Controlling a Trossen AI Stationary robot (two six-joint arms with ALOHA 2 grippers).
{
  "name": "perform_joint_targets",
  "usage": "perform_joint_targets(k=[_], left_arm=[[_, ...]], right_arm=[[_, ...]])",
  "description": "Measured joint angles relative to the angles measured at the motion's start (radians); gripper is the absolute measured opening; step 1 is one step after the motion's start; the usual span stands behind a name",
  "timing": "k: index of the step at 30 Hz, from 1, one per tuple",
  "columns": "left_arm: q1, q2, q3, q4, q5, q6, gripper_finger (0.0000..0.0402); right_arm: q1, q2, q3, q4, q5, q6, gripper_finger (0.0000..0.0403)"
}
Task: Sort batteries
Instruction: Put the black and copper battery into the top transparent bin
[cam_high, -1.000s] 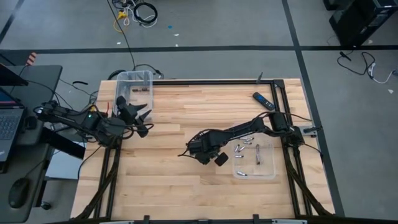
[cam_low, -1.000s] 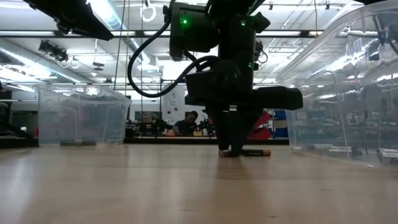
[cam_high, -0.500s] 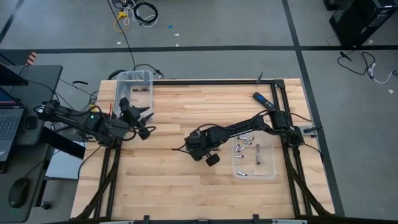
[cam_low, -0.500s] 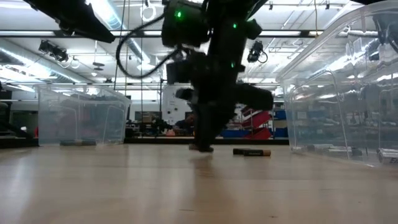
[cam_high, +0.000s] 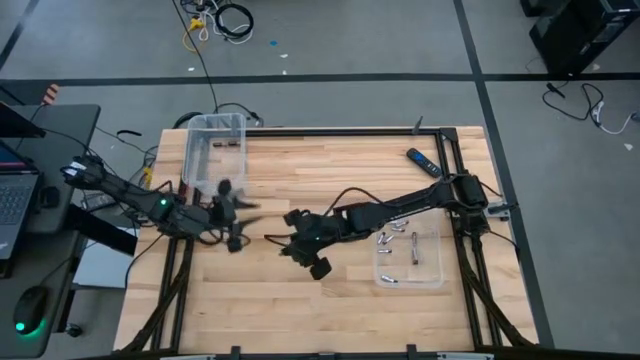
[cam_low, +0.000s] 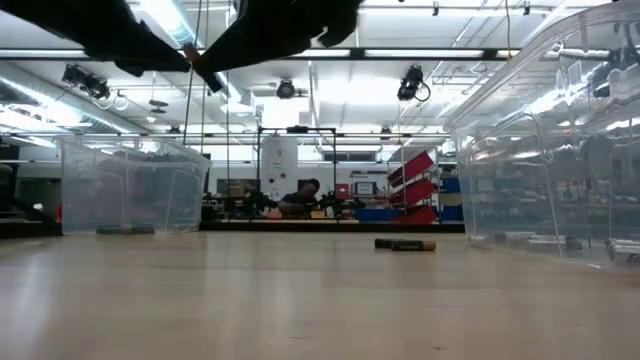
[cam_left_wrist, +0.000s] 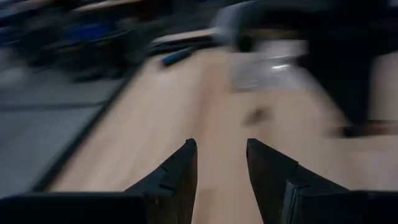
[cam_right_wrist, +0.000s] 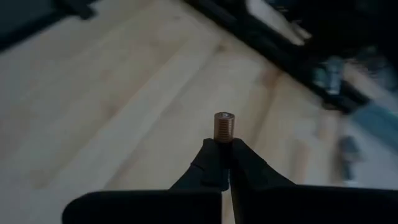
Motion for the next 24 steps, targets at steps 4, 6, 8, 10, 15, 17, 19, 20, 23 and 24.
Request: perform_joint_targets(k=[4, 6, 8, 10, 15, 17, 19, 20, 23, 24], left_arm=[[-0.035, 0.0, -0.061, 0.136, 0.166, 0.055, 0.0137], [-0.047, 0.0, -0.078, 0.147, 0.166, 0.054, 0.0137], [-0.051, 0.006, -0.098, 0.18, 0.139, 0.05, 0.0137], [-0.051, 0.007, -0.128, 0.252, 0.12, 0.053, 0.0137], [-0.051, 0.021, -0.17, 0.387, 0.086, 0.084, 0.0137], [-0.05, 0.027, -0.17, 0.404, 0.082, 0.088, 0.0137], [-0.051, 0.042, -0.17, 0.426, 0.082, 0.097, 0.0137], [-0.051, 0.051, -0.17, 0.439, 0.081, 0.099, 0.0137], [-0.05, 0.085, -0.17, 0.486, 0.072, 0.115, 0.0137], [-0.05, 0.097, -0.17, 0.493, 0.065, 0.125, 0.0137]], right_arm=[[-0.001, 0.001, 0.0, 0.034, 0.186, 0.039, 0.0], [-0.004, 0.001, 0.0, 0.047, 0.278, 0.063, 0.0], [-0.005, 0.001, 0.0, 0.057, 0.314, 0.08, 0.0], [-0.006, 0.001, -0.001, 0.078, 0.32, 0.085, 0.0], [-0.006, 0.001, -0.001, 0.106, 0.328, 0.082, 0.0], [-0.007, 0.001, 0.0, 0.115, 0.343, 0.082, 0.0], [-0.008, 0.001, -0.001, 0.119, 0.351, 0.08, 0.0], [-0.009, 0.001, -0.001, 0.124, 0.352, 0.079, 0.0], [-0.01, 0.001, 0.0, 0.148, 0.352, 0.078, 0.0], [-0.01, 0.001, 0.0, 0.153, 0.352, 0.075, 0.0]])
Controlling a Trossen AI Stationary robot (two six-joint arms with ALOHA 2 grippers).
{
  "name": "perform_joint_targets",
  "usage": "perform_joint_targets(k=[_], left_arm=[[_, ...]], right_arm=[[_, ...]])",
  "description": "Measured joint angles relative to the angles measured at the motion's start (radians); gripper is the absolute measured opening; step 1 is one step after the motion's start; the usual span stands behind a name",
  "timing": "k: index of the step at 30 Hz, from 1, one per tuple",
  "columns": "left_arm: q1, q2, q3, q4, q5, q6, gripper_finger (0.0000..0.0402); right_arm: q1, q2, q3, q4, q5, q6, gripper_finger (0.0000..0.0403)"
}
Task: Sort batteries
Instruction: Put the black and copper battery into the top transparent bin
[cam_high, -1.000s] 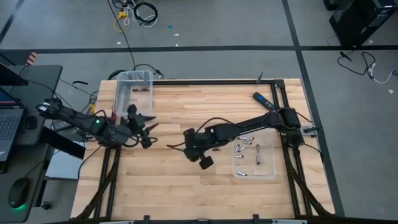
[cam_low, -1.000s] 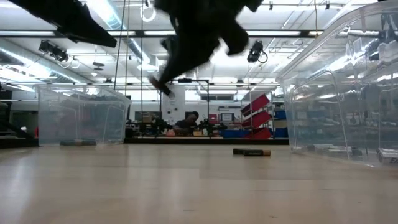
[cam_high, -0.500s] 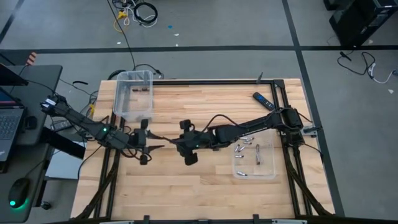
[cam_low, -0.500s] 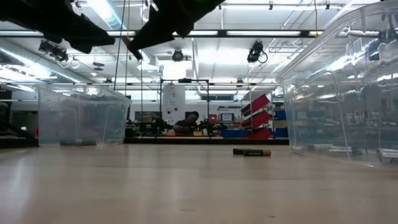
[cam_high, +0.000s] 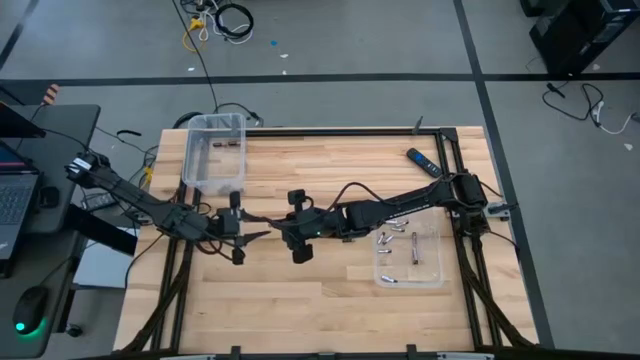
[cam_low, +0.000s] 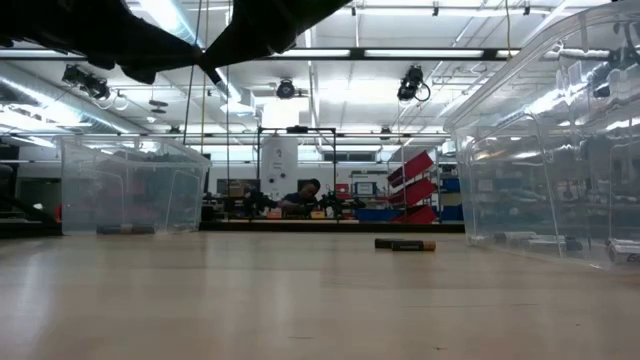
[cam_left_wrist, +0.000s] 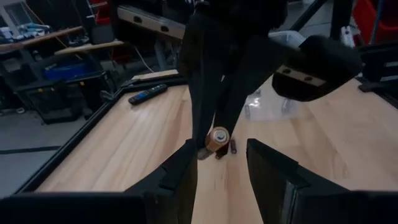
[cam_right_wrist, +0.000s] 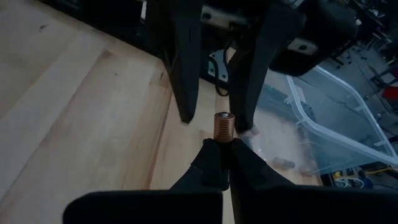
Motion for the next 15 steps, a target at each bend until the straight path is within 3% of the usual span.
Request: perform_joint_targets(k=[10, 15], left_arm=[[0.0, 0.057, 0.0, 0.109, -0.014, 0.063, 0.0135], [0.0, 0.059, 0.0, 0.102, -0.014, 0.081, 0.01]], right_arm=[[0.0, 0.0, 0.0, -0.002, 0.0, -0.006, 0.0], [0.0, 0.0, 0.0, -0.003, 0.0, -0.006, 0.0]])
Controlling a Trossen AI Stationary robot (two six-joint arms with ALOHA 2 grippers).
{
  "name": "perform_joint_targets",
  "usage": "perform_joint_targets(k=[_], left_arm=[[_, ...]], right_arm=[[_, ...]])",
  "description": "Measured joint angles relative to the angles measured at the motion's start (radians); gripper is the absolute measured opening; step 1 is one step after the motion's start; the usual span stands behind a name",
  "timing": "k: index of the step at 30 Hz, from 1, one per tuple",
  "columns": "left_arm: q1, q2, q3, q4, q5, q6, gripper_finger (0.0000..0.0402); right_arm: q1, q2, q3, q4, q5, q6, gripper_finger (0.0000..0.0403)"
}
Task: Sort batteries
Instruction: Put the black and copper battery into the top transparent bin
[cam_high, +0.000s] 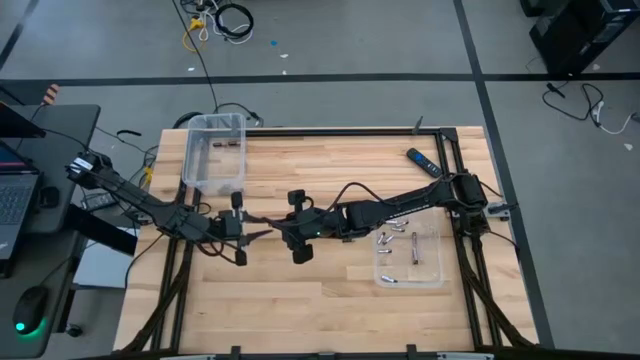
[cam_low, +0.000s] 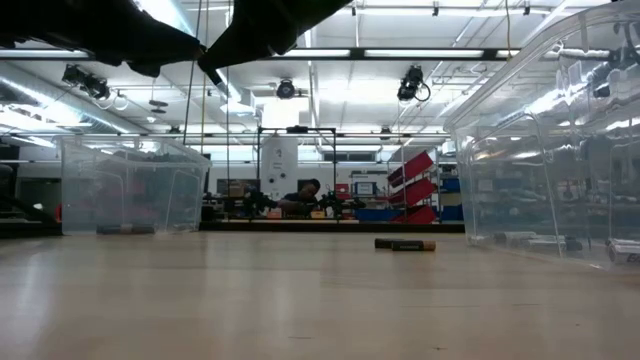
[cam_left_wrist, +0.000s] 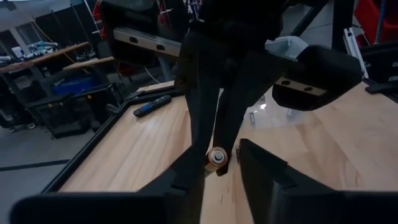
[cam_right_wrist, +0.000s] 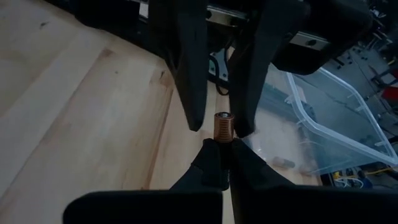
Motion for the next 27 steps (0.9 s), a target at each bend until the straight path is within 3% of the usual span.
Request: perform_joint_targets(k=[7, 13, 20, 23, 27], left_arm=[[0.0, 0.0, 0.0, -0.003, -0.004, 0.021, 0.0014], [0.0, 0.0, 0.0, 0.008, -0.036, 0.025, 0.0008], [-0.002, 0.0, 0.037, -0.011, -0.074, 0.026, 0.0003], [-0.002, -0.004, 0.085, -0.106, -0.138, 0.01, 0.0002], [-0.001, -0.037, 0.194, -0.415, -0.258, -0.09, 0.0002]], right_arm=[[0.0, 0.0, 0.0, -0.006, 0.0, 0.001, 0.0], [0.0, 0.0, 0.0, -0.004, 0.0, 0.019, 0.002], [0.014, -0.015, 0.0, -0.031, 0.051, 0.041, 0.01], [0.016, -0.039, 0.0, -0.124, 0.093, 0.087, 0.0128], [0.015, -0.101, 0.0, -0.307, 0.135, 0.197, 0.0151]])
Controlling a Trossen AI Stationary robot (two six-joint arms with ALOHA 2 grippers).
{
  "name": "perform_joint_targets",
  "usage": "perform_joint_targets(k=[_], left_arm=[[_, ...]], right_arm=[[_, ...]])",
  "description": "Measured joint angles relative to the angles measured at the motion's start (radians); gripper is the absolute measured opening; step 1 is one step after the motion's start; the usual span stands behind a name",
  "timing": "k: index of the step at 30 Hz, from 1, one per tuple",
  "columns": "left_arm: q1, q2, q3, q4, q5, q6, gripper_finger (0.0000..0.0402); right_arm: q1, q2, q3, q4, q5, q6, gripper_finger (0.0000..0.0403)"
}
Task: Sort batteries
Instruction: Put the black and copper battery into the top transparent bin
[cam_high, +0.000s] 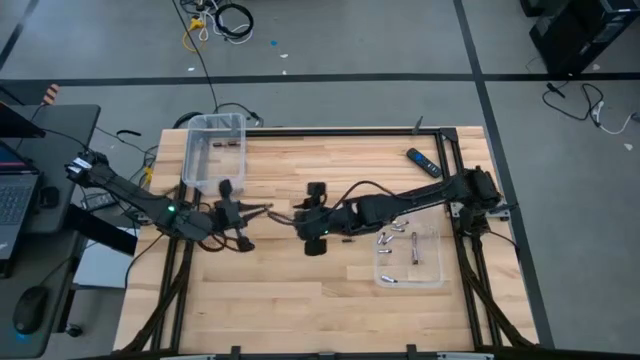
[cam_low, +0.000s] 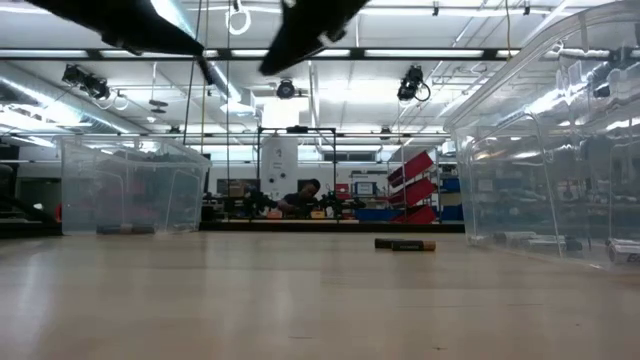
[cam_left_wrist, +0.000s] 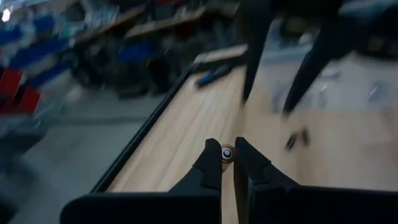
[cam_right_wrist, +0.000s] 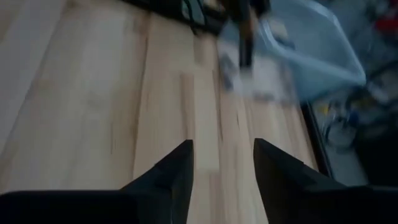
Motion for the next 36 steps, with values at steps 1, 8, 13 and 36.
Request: perform_joint_targets(k=[1, 8, 13, 36], left_arm=[[0.002, -0.013, 0.036, -0.103, -0.018, -0.044, 0.0002], [0.051, -0.08, 0.309, -0.834, -0.138, -0.544, 0.0002], [0.13, -0.113, 0.413, -1.276, -0.129, -0.927, 0.0001], [0.185, -0.286, 0.25, -1.495, -0.059, -1.253, 0.0038]], right_arm=[[-0.001, -0.016, 0.0, -0.046, 0.001, 0.035, 0.0154], [0.009, -0.085, 0.0, -0.304, -0.001, 0.267, 0.0151], [0.035, -0.083, 0.0, -0.322, -0.003, 0.308, 0.0149], [0.057, -0.081, 0.0, -0.279, -0.004, 0.289, 0.0148]])
